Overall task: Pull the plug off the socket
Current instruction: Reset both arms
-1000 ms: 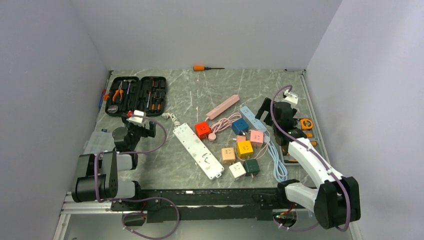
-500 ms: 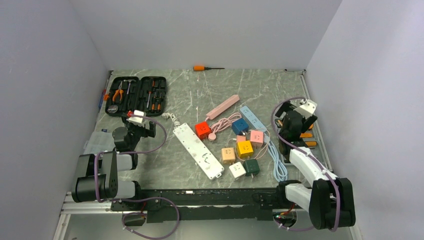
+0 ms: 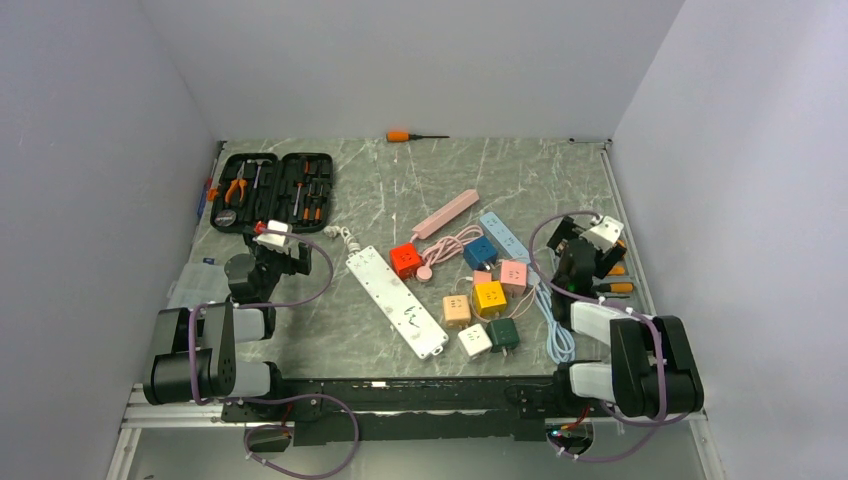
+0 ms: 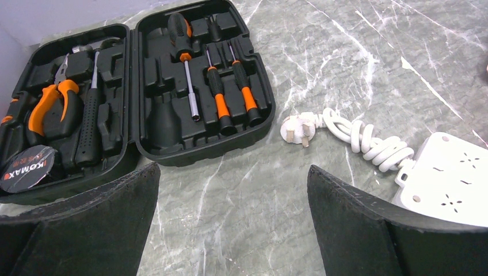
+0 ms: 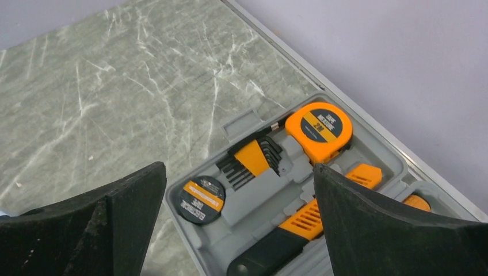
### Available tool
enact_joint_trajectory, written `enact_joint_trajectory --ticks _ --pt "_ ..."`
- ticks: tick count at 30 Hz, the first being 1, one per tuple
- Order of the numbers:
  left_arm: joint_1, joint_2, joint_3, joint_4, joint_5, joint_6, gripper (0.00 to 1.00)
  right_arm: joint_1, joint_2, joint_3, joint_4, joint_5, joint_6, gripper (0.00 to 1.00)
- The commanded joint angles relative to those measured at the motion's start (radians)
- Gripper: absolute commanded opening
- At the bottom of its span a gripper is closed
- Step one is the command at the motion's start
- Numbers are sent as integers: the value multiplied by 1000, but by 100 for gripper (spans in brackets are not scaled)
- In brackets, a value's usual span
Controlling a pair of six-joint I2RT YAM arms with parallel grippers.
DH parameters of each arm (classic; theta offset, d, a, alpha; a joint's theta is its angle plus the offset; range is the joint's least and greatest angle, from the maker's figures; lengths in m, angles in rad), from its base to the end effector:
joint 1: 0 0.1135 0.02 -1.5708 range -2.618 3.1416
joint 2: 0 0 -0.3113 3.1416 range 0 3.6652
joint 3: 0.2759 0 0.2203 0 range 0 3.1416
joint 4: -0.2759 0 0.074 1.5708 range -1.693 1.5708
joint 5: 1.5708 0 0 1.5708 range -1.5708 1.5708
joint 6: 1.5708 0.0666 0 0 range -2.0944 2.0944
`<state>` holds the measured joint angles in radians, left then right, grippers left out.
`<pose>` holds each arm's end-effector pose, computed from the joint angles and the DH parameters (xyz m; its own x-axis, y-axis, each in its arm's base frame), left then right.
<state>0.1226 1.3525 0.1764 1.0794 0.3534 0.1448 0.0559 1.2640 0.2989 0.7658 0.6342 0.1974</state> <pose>0.2265 0.0047 0.2316 -0.0620 0.1288 -0.9897 0.2386 0.9648 0.1106 0.2230 -0.0270 0.2449 -0.0889 0.1533 -0.9842 0.5633 0.8227 0.0772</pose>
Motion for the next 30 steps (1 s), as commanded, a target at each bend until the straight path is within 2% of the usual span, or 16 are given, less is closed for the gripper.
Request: enact_joint_trajectory --ticks 1,6,12,16,21,23,30 --pt "0 -6 22 37 8 -9 99 6 5 -112 275 -28 -34 100" --pt "-1 -6 23 38 8 -9 99 36 81 -235 585 -34 -82 100" --pt "0 -6 22 37 8 -10 99 52 154 -194 586 -172 -170 100" --pt "-1 -5 23 36 7 -9 99 65 244 -188 673 -178 -212 100" --pt "0 -6 23 36 8 -10 99 53 241 -72 443 -148 -164 100" --pt "0 -4 23 36 9 -9 99 -8 228 -47 356 -215 -108 100" --pt "-1 -5 23 37 9 -8 99 -28 220 -57 366 -255 -98 100"
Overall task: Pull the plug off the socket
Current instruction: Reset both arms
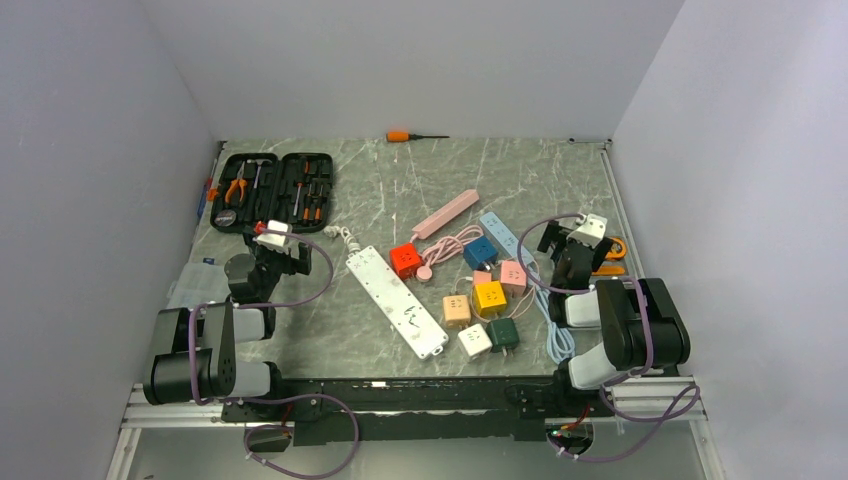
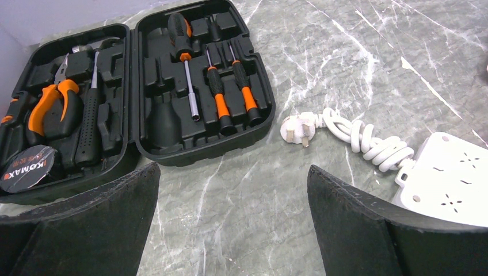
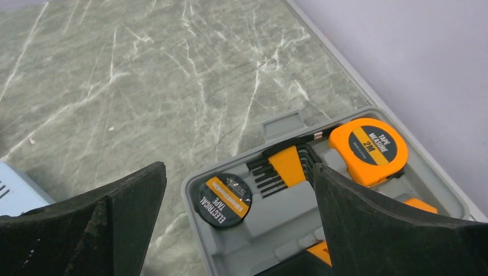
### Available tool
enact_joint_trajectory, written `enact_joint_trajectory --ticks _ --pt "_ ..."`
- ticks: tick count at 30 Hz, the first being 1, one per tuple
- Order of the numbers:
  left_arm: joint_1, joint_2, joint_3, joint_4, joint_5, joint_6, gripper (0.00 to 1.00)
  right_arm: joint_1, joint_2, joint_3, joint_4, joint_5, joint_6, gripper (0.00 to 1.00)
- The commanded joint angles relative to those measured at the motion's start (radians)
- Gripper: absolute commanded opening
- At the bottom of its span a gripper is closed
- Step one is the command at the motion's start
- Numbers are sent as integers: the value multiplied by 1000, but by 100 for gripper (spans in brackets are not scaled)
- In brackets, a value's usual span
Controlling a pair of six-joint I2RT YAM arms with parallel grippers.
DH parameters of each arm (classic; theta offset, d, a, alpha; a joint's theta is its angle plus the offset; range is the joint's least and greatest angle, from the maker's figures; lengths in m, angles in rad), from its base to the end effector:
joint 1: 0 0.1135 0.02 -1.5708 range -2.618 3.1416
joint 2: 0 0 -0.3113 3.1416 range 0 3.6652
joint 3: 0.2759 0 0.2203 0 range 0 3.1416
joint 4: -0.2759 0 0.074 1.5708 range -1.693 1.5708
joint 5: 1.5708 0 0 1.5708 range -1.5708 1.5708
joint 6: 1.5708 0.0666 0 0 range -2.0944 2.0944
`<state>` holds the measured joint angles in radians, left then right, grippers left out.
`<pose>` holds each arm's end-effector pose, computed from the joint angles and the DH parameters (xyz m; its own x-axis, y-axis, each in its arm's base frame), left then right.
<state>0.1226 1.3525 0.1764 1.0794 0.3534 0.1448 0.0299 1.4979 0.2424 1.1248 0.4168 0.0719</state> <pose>0.2265 0.0047 0.2316 -0.0620 0.1288 -0.9897 0.2386 0.9648 0.1106 0.2546 -0.0194 0.2235 -0.1031 0.0626 -0.9927 0.3823 0.9239 0.0186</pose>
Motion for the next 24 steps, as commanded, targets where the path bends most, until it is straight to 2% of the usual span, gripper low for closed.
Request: enact_joint_trajectory --ticks 1,5,12,24 --pt "0 -6 21 37 10 -8 99 -1 -19 -11 21 -38 26 100" --pt "-1 -6 20 41 3 -11 99 -2 -17 -15 36 -24 21 100" --pt "-1 -4 32 22 -104 -52 99 -2 -16 -15 36 -23 20 100" --pt "-1 -4 31 24 -134 -65 99 0 -18 -14 35 -23 18 100"
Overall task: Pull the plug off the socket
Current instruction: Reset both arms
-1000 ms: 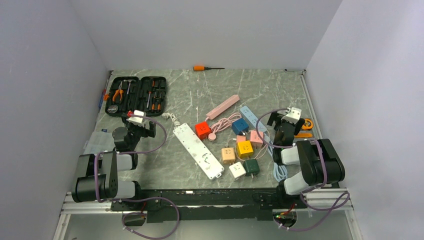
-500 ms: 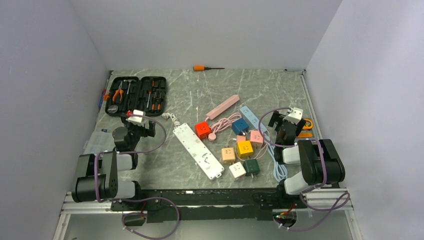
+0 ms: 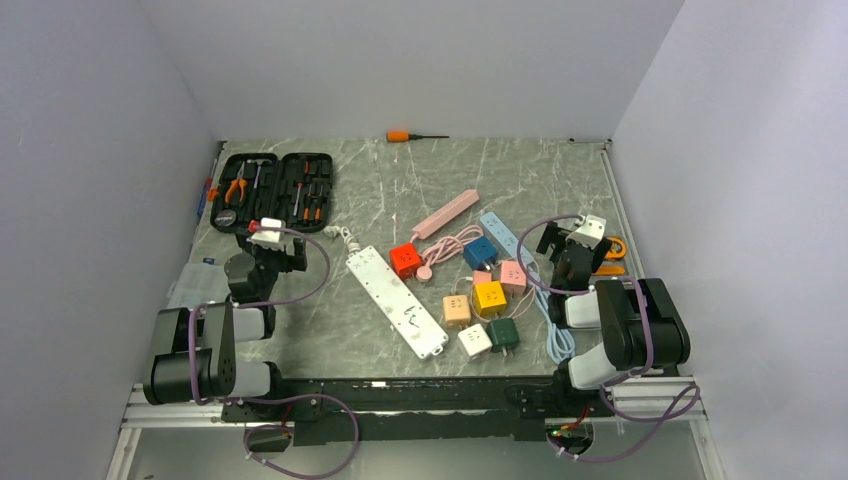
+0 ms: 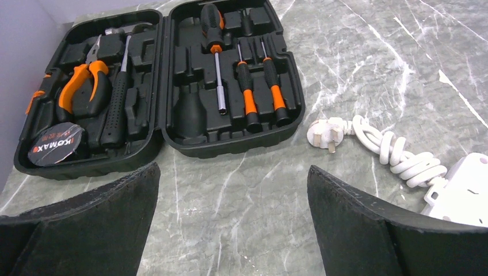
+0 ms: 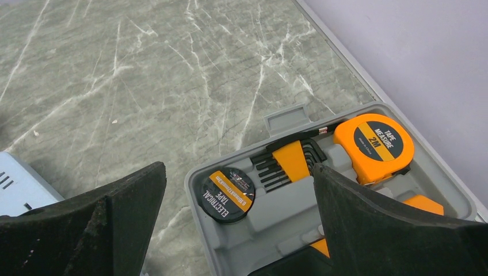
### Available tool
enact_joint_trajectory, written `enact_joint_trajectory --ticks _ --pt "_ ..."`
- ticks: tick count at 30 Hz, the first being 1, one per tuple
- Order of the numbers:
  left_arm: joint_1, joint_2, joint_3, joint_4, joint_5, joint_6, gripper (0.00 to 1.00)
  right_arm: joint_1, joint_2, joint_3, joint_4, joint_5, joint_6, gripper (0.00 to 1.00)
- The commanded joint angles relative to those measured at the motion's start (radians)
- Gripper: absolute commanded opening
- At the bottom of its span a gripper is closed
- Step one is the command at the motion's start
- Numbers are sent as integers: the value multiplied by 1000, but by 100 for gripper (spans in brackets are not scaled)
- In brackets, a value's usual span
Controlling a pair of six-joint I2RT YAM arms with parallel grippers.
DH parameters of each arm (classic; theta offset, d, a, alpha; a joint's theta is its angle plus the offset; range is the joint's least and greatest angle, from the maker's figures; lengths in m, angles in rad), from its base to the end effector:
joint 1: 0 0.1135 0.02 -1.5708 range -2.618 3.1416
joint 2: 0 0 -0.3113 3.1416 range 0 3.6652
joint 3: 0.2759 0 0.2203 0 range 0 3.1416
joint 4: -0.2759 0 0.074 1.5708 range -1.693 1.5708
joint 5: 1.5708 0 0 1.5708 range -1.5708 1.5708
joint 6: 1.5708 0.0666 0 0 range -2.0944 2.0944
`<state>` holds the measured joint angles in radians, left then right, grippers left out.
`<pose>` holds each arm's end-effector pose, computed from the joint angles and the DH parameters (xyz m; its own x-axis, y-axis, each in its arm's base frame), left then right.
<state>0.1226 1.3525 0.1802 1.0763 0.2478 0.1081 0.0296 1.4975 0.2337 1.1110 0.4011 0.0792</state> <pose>0.2284 0.0117 0.2321 -0.0812 0.0954 -0.9921 0.1333 0.9875 0.0840 0.2529 -0.0185 0.2194 -0.1233 0.0692 -0.9900 0.3694 0.9291 0.0190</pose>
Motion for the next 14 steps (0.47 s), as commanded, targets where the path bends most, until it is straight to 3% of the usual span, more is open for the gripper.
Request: enact_joint_trajectory --ticks 1,14 --pt "-2 -4 28 25 -44 -35 99 -2 -16 -5 49 -7 12 100" --pt "-32 -4 48 -18 -128 -26 99 -2 -16 -7 49 -7 12 100"
